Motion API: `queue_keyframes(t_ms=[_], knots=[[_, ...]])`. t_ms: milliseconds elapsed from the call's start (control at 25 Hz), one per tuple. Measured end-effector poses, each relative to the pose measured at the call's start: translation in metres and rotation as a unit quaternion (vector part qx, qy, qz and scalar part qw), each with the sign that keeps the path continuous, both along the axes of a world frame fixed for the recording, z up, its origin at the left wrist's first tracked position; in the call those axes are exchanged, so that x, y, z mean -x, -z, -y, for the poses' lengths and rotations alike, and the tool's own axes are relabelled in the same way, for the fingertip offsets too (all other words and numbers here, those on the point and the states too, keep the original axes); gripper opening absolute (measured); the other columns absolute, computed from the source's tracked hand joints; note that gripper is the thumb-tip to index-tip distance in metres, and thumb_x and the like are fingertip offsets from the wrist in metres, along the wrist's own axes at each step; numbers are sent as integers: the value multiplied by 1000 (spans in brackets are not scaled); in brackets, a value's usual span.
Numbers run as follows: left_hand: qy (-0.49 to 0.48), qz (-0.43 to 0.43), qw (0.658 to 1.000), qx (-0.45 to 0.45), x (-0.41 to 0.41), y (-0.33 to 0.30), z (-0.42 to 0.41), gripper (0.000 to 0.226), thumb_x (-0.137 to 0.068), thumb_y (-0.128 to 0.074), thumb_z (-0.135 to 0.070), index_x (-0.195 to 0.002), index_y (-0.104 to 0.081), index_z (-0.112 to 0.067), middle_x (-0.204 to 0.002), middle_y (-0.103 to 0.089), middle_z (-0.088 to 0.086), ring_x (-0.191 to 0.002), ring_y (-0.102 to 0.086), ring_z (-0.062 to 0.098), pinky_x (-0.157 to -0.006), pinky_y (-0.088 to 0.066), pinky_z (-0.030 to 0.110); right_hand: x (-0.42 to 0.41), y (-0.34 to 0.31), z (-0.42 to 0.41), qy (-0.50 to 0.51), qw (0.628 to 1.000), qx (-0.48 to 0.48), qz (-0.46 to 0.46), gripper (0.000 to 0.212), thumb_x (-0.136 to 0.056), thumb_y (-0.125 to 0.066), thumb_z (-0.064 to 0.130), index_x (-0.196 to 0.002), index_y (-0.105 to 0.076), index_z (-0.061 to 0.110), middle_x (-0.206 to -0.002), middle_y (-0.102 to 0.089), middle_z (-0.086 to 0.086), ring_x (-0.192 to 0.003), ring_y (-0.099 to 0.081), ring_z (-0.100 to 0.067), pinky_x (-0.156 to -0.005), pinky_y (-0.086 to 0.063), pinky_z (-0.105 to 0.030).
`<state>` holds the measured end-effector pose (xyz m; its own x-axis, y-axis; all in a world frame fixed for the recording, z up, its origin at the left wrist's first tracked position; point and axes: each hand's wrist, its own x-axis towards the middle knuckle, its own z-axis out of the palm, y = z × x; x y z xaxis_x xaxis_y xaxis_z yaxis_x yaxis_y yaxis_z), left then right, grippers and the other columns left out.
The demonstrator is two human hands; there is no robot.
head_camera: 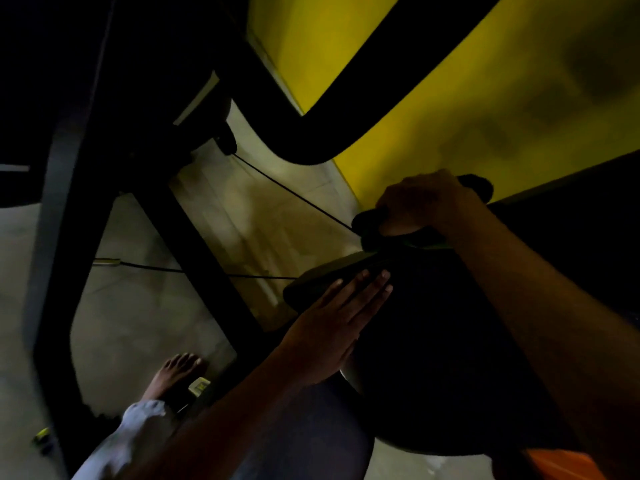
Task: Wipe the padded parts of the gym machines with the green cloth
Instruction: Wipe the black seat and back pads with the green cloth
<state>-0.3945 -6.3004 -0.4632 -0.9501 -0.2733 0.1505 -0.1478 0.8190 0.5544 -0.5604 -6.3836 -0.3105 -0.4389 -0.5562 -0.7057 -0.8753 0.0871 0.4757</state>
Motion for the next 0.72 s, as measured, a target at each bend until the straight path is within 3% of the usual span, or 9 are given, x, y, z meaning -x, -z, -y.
queue_keyframes(t_ms=[80, 200, 280, 400, 520, 600, 720], knots=[[-3, -1, 1000, 11, -1, 3, 1, 91, -84, -60, -19, -153, -1, -15, -161, 5, 0, -148, -1, 20, -117, -14, 36, 3, 4, -1, -17, 999, 9, -26, 35, -91, -48, 51, -112, -61, 26, -112, -60, -4, -107, -55, -29, -100, -30, -46], [11, 27, 999, 30, -16, 21, 2, 97, -79, -66, -18, -153, -4, -13, -161, 4, 1, -148, -2, 22, -116, -17, 39, -16, 42, 0, -21, 999, -12, -29, 20, -93, -48, 39, -95, -57, 21, -109, -60, -5, -108, -53, -30, -105, -24, -50], [12, 63, 997, 30, -37, 40, 1, 96, -79, -66, -20, -153, -6, -13, -161, -1, 4, -147, -8, 23, -114, -23, 39, -30, 71, 3, -37, 999, -20, -20, 15, -94, -46, 33, -94, -54, 20, -109, -59, -5, -111, -52, -29, -105, -25, -50], [-28, 97, 994, 31, -70, 69, -1, 71, -86, -47, -33, -149, -21, -10, -155, -26, 9, -138, -37, 26, -104, -39, 40, -28, 78, 4, -27, 1000, -9, -10, 27, -91, -48, 36, -111, -57, 19, -111, -58, -6, -110, -53, -29, -104, -27, -47], [-113, 135, 984, -21, -96, 80, -19, 57, -90, -33, -42, -141, -35, -15, -139, -51, 11, -120, -57, 27, -91, -51, 42, -17, 68, 3, -8, 1000, 12, -2, 29, -91, -49, 43, -108, -57, 21, -113, -59, -7, -110, -53, -30, -104, -28, -47], [-139, 145, 979, -38, -104, 77, -31, 57, -90, -34, -41, -140, -39, -15, -139, -52, 11, -121, -56, 28, -91, -52, 44, -17, 74, 4, -17, 1000, 5, -11, 30, -90, -49, 44, -110, -59, 23, -111, -60, -5, -110, -53, -29, -106, -26, -49], [-99, 118, 988, -2, -105, 73, -31, 59, -89, -39, -39, -140, -40, -10, -146, -44, 8, -133, -44, 24, -103, -43, 44, -30, 112, 11, 3, 999, -40, -1, 32, -91, -47, 40, -115, -60, 24, -112, -60, -3, -112, -53, -29, -109, -21, -52]])
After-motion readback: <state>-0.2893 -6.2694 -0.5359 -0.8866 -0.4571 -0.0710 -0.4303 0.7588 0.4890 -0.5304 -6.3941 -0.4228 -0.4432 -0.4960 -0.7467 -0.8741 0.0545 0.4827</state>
